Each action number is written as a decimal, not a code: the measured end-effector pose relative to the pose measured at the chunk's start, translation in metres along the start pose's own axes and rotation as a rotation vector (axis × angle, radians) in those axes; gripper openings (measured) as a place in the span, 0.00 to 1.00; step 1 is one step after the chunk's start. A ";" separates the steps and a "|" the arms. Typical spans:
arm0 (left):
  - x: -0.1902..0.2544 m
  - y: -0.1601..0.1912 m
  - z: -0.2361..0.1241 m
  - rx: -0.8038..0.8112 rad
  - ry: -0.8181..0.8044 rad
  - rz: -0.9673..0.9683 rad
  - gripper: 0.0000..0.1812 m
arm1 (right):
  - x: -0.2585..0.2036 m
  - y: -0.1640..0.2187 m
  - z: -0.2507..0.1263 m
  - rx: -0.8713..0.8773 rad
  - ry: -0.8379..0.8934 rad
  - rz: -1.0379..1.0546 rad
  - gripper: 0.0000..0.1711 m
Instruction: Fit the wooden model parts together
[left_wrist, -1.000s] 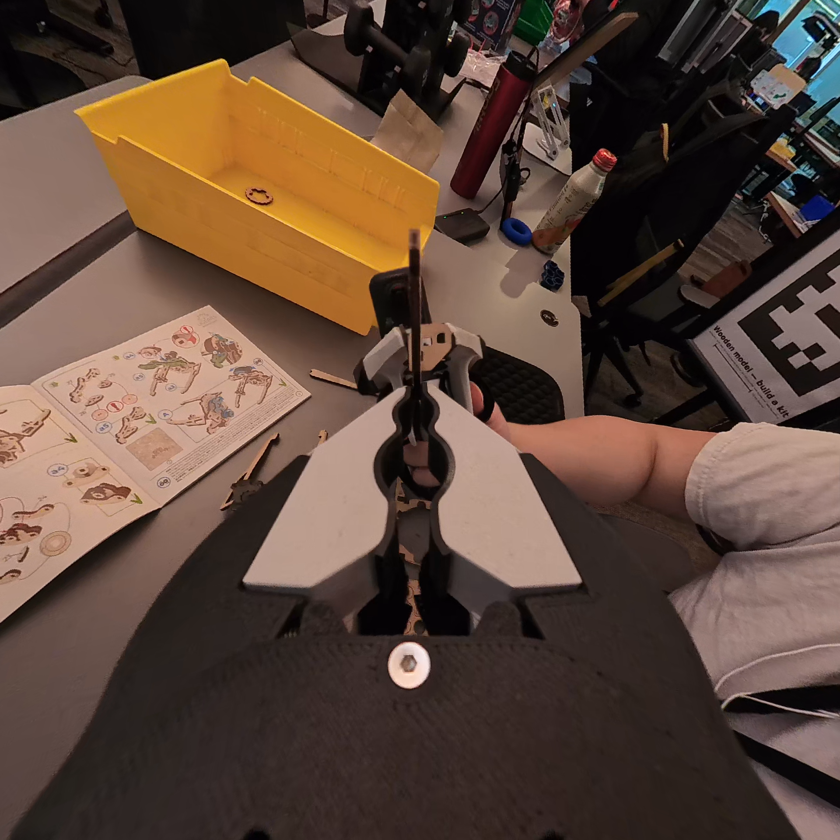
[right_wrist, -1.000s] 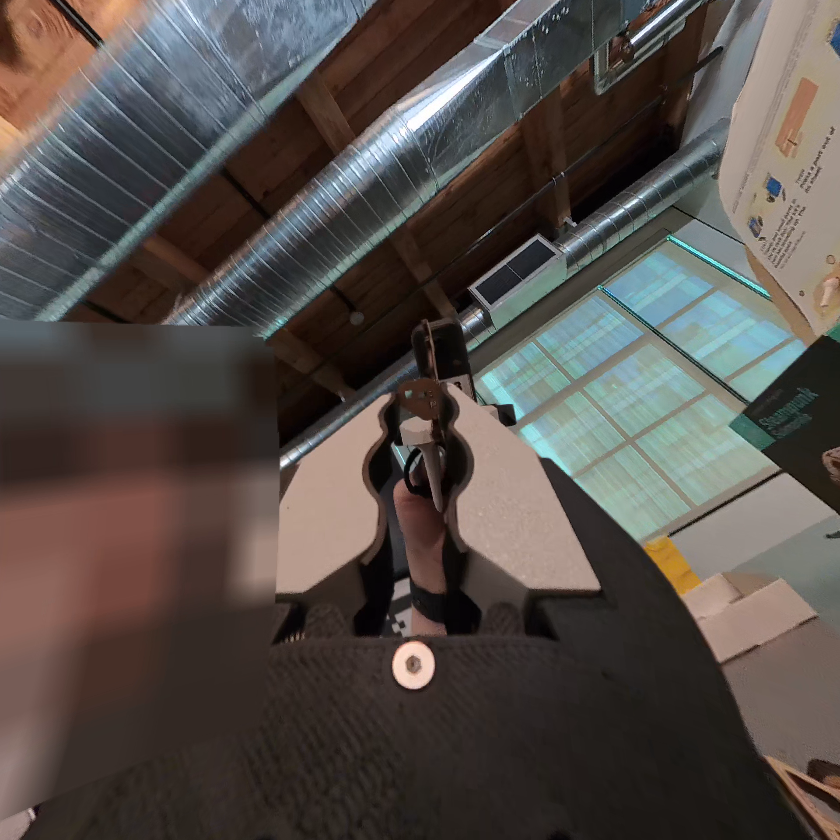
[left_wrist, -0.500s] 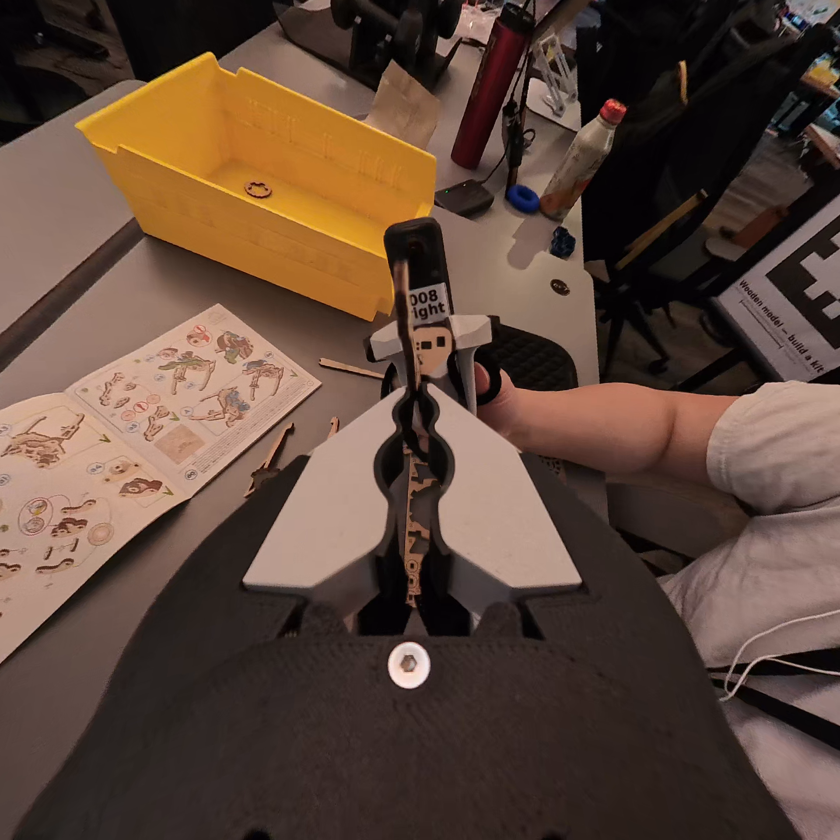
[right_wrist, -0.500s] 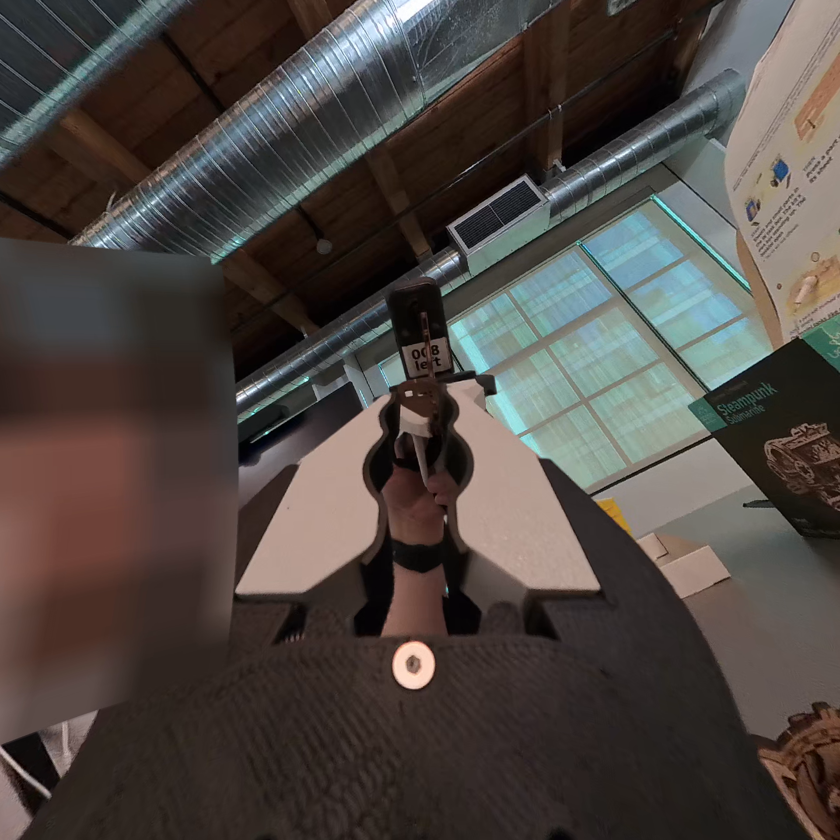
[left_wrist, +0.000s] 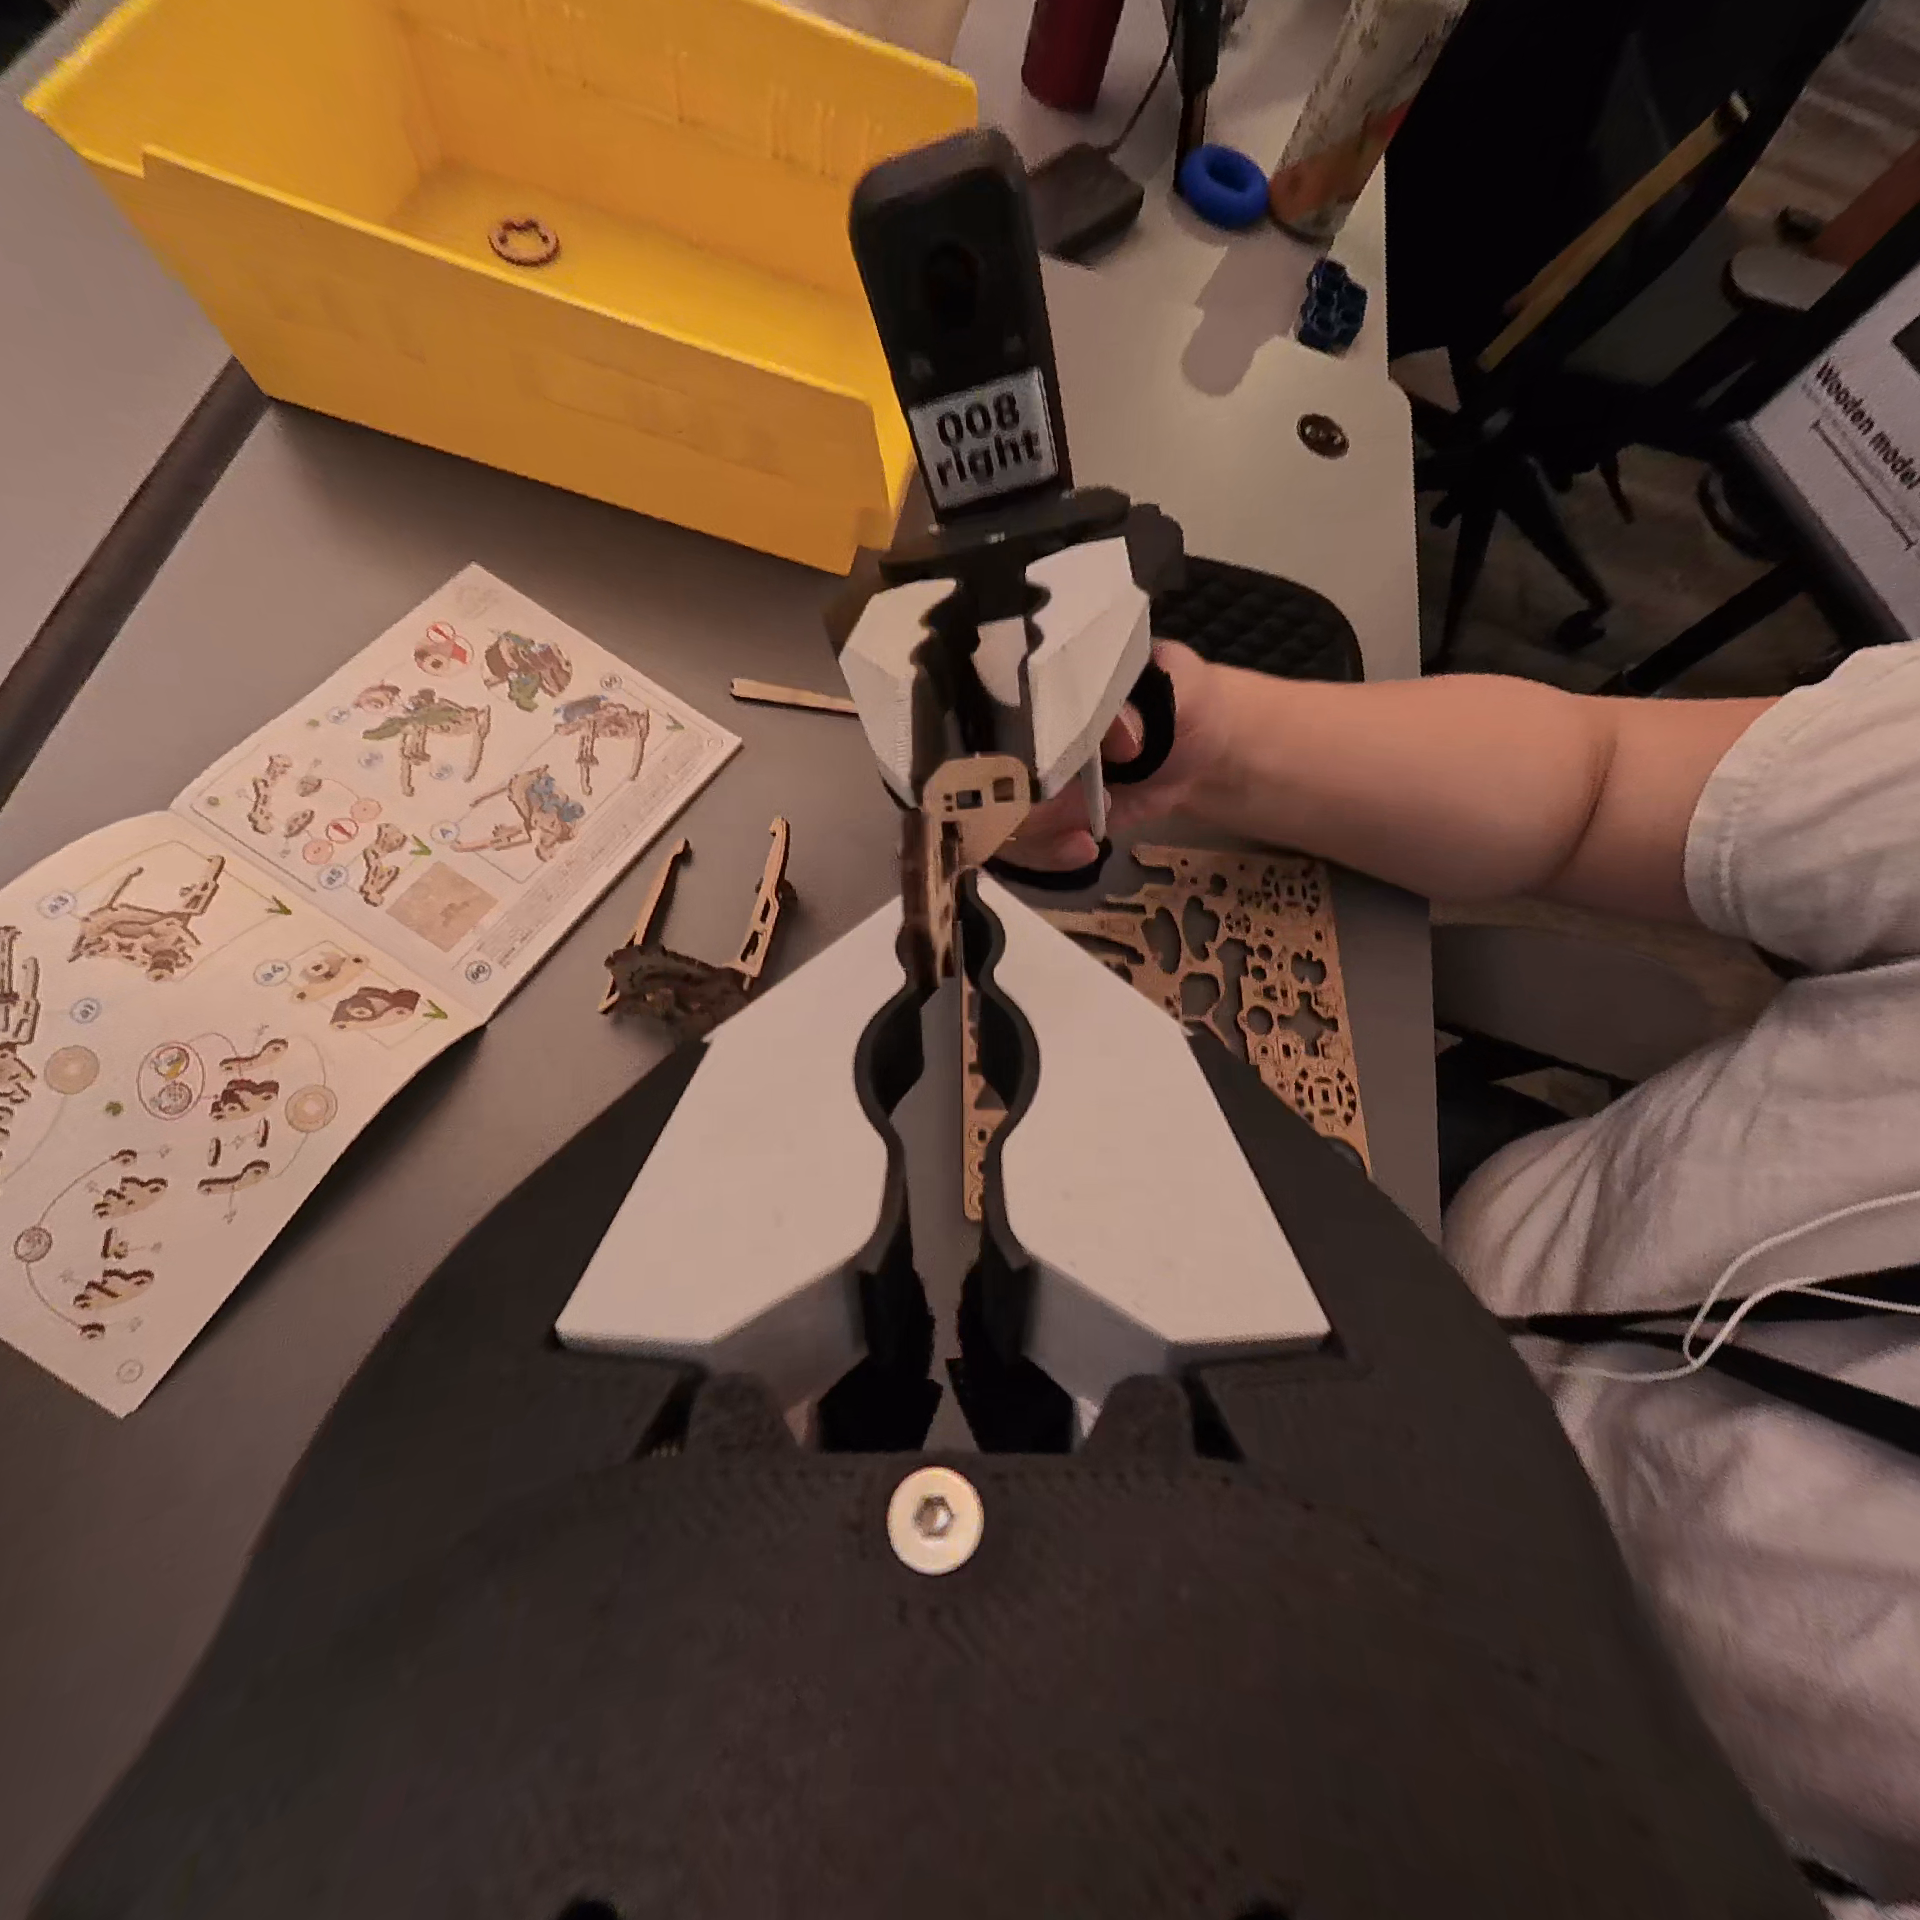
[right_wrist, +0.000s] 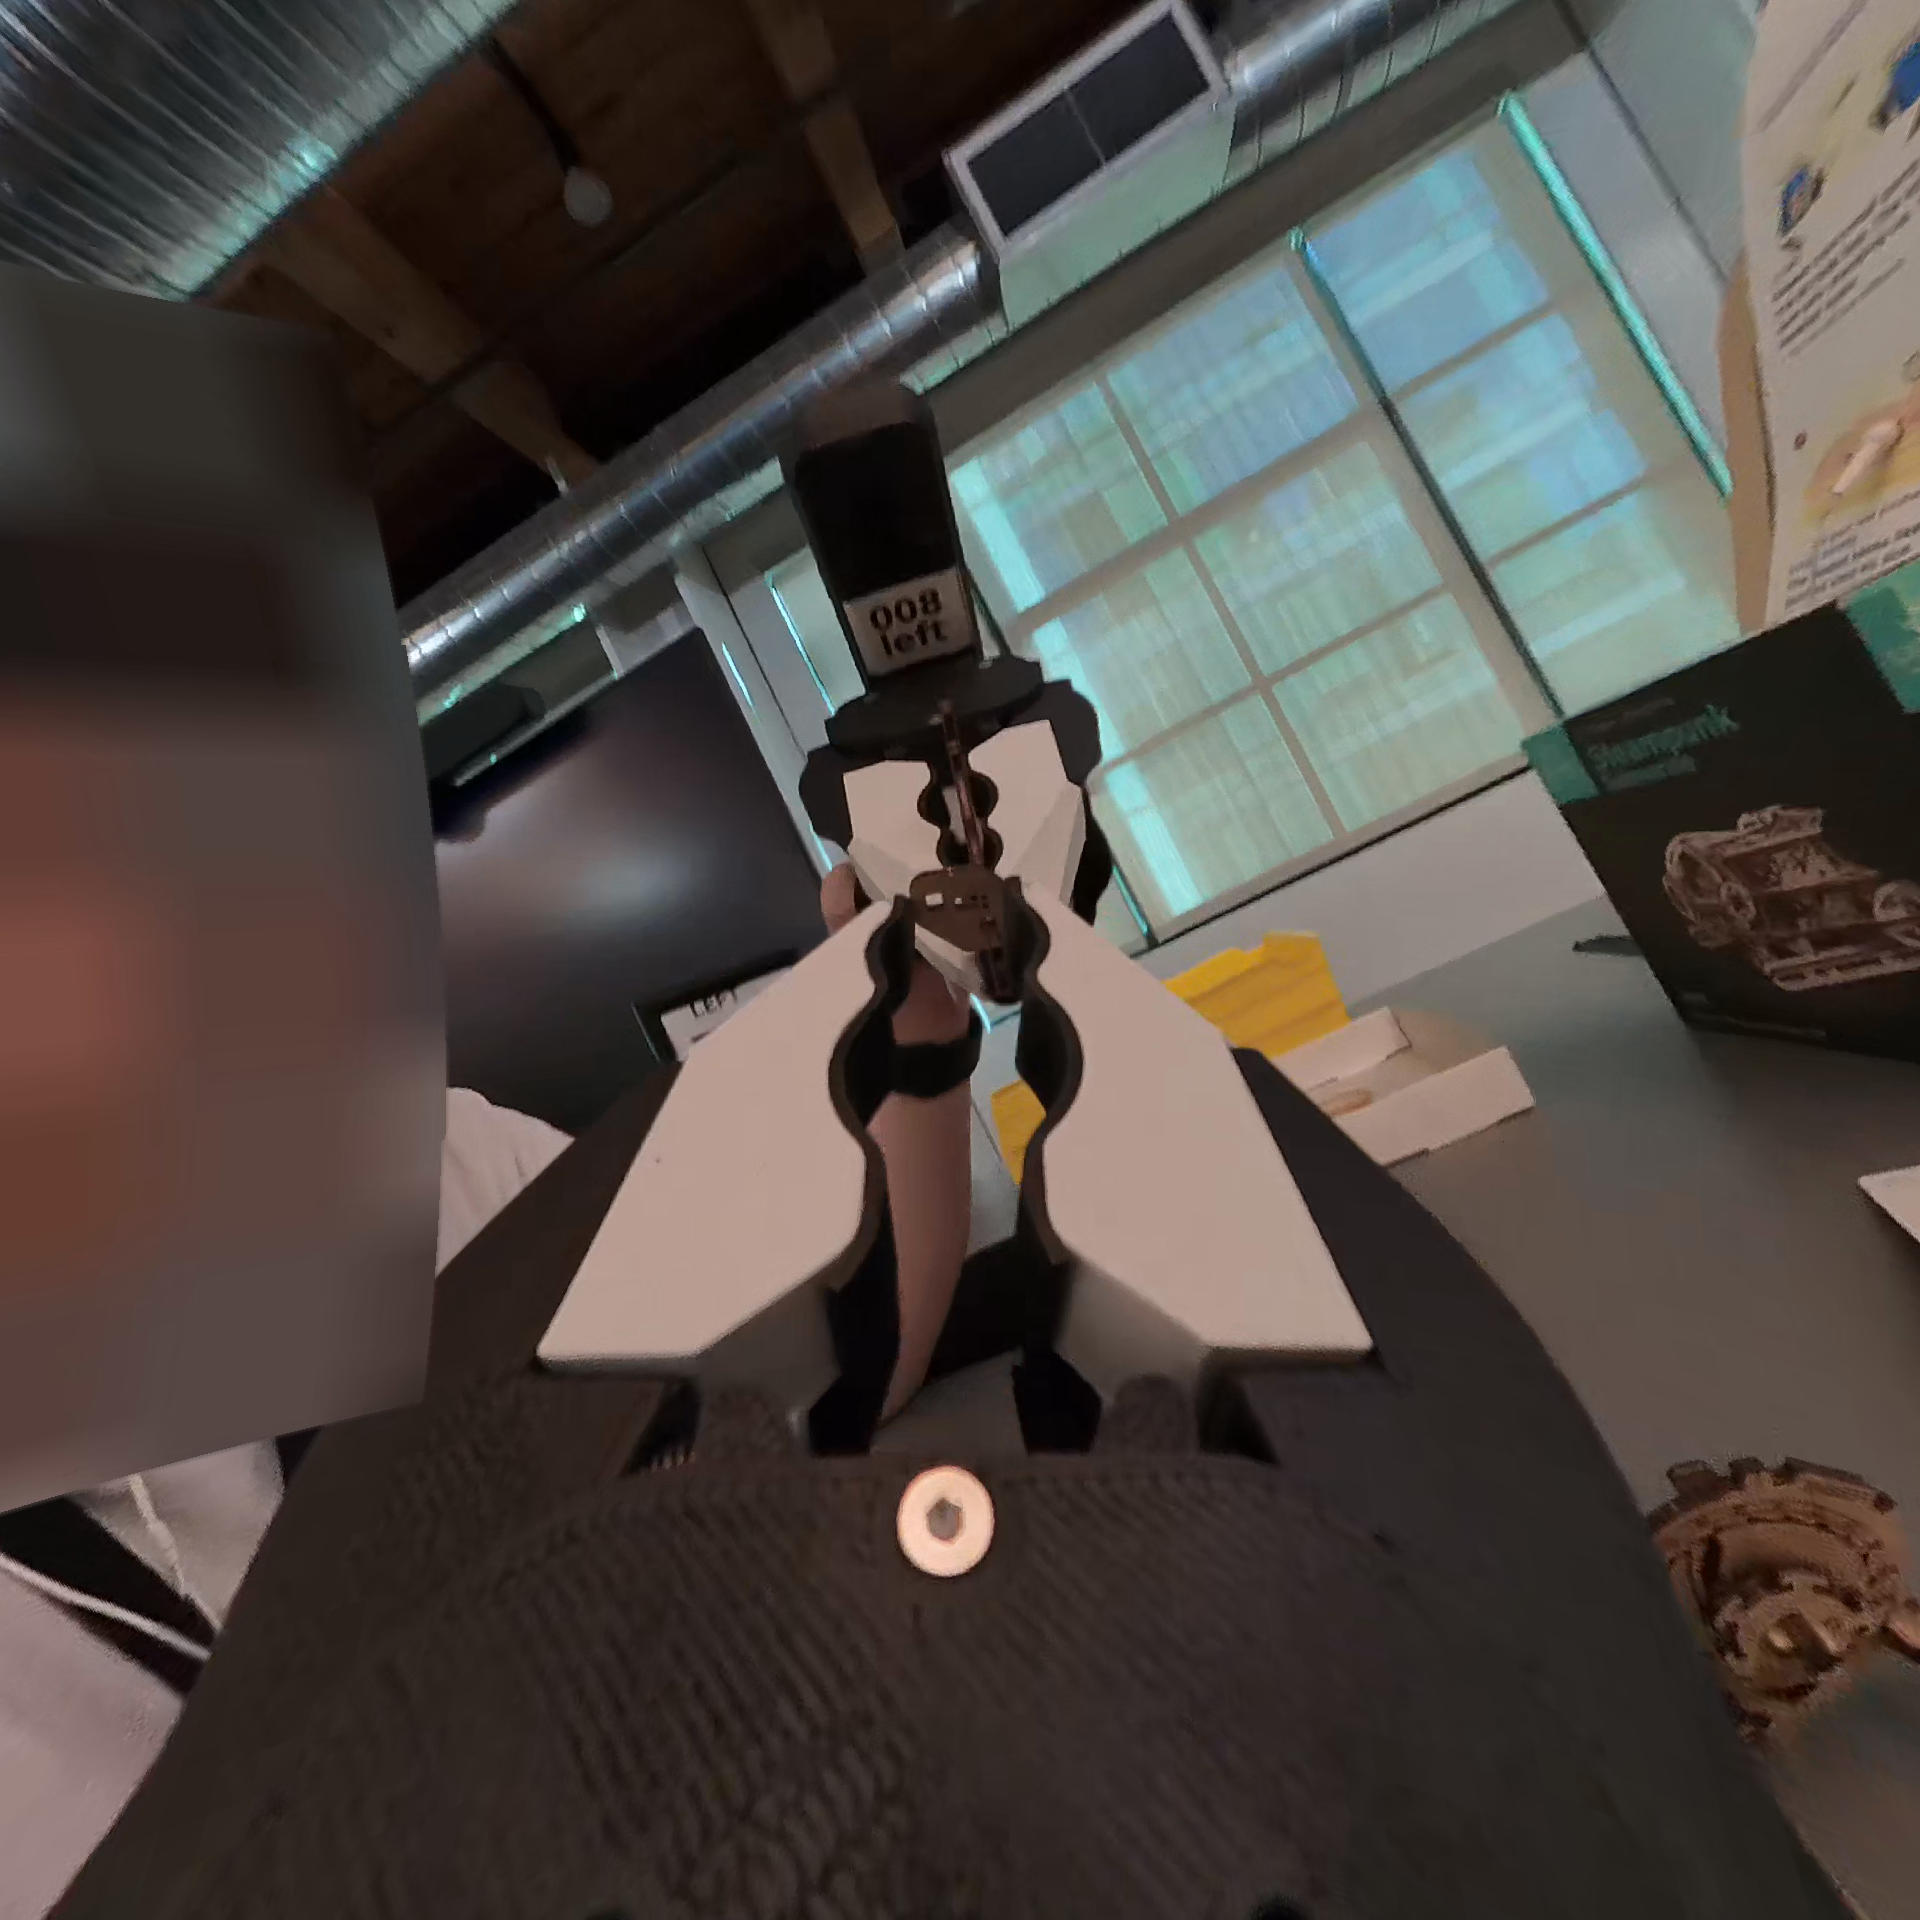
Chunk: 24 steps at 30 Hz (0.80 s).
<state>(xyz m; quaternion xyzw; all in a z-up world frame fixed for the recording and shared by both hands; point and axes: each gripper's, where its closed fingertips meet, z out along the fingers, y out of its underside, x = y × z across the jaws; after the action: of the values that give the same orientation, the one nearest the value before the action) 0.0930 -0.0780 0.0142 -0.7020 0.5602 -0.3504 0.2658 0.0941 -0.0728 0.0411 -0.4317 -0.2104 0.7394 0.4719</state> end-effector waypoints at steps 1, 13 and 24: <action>0.001 0.004 0.000 -0.022 0.003 0.003 0.00 | 0.000 0.004 0.001 -0.033 0.002 0.008 0.09; 0.005 0.029 0.001 -0.152 0.024 0.014 0.00 | 0.003 0.026 0.006 -0.157 0.002 0.047 0.09; 0.008 0.037 -0.002 -0.176 0.082 -0.053 0.00 | 0.003 0.034 0.009 -0.198 0.011 0.037 0.09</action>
<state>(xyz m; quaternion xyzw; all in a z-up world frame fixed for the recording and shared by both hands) 0.0708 -0.0946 -0.0112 -0.7221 0.5805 -0.3352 0.1708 0.0686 -0.0850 0.0196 -0.4840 -0.2717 0.7212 0.4144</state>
